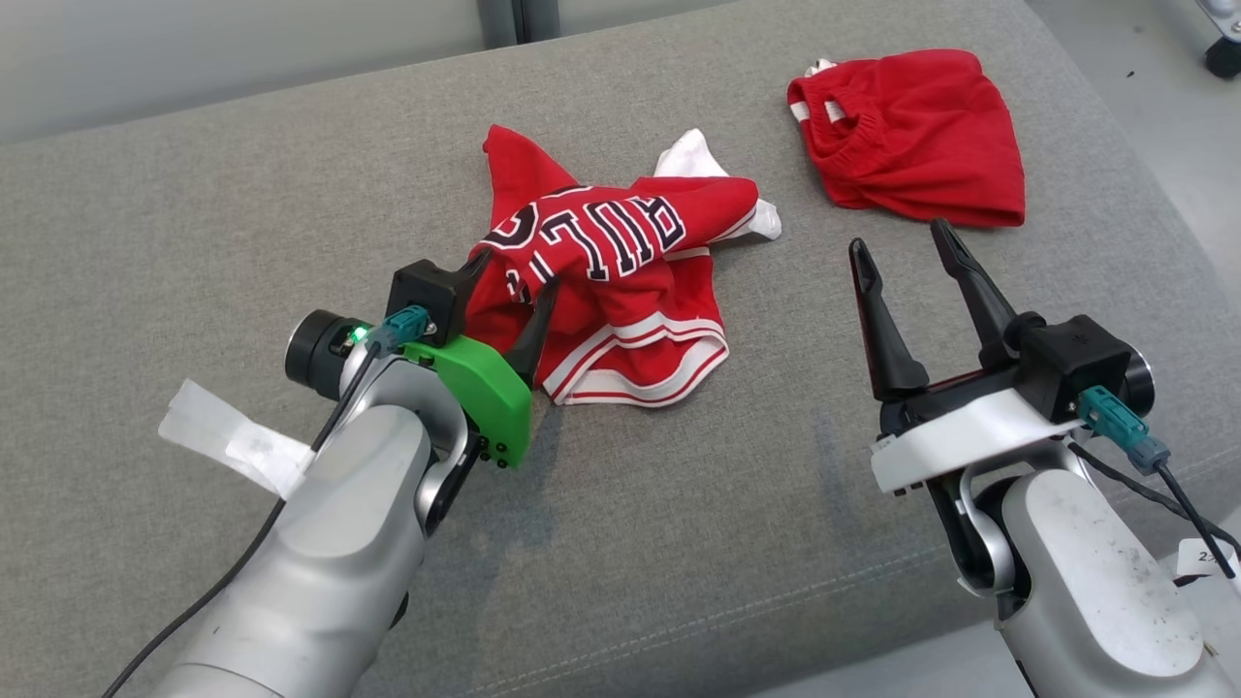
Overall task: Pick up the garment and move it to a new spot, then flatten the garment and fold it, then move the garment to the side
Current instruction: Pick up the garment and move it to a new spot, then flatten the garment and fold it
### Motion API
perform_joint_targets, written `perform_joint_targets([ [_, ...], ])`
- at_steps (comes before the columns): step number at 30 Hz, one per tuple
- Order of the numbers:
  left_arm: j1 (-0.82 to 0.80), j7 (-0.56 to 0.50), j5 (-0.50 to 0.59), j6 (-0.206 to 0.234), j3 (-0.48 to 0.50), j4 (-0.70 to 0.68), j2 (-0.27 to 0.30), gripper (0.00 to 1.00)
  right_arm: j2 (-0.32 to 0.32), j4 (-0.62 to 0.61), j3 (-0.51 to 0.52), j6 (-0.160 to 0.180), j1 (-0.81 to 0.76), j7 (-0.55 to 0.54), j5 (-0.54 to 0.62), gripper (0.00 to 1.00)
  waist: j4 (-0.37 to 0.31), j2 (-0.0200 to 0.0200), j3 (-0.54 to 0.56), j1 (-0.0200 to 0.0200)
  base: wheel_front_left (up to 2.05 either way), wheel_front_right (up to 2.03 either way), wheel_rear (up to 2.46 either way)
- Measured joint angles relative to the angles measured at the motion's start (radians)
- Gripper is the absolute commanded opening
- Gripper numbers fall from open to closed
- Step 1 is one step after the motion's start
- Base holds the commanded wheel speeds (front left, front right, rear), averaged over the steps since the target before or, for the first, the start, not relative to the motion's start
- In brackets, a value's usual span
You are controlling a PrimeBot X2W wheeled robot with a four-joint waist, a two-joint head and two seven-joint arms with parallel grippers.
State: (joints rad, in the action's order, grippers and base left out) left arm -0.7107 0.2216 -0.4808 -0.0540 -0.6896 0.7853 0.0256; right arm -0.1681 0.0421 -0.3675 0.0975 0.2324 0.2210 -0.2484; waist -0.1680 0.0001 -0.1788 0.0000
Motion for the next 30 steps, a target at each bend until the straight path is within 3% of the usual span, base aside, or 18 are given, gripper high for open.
perform_joint_targets([
  [18,0.174,0.026,-0.050,0.028,-0.040,-0.074,0.003,1.00,0.002,0.031,0.012,0.000,-0.003,0.013,-0.008,1.00,0.036,0.0000,0.043,0.0000,0.00,0.00,0.00],
  [30,0.211,0.025,-0.096,0.069,-0.058,-0.046,0.008,1.00,0.014,0.031,-0.013,-0.013,0.000,0.013,-0.008,1.00,-0.011,0.0000,0.025,0.0000,0.00,0.00,0.00],
])
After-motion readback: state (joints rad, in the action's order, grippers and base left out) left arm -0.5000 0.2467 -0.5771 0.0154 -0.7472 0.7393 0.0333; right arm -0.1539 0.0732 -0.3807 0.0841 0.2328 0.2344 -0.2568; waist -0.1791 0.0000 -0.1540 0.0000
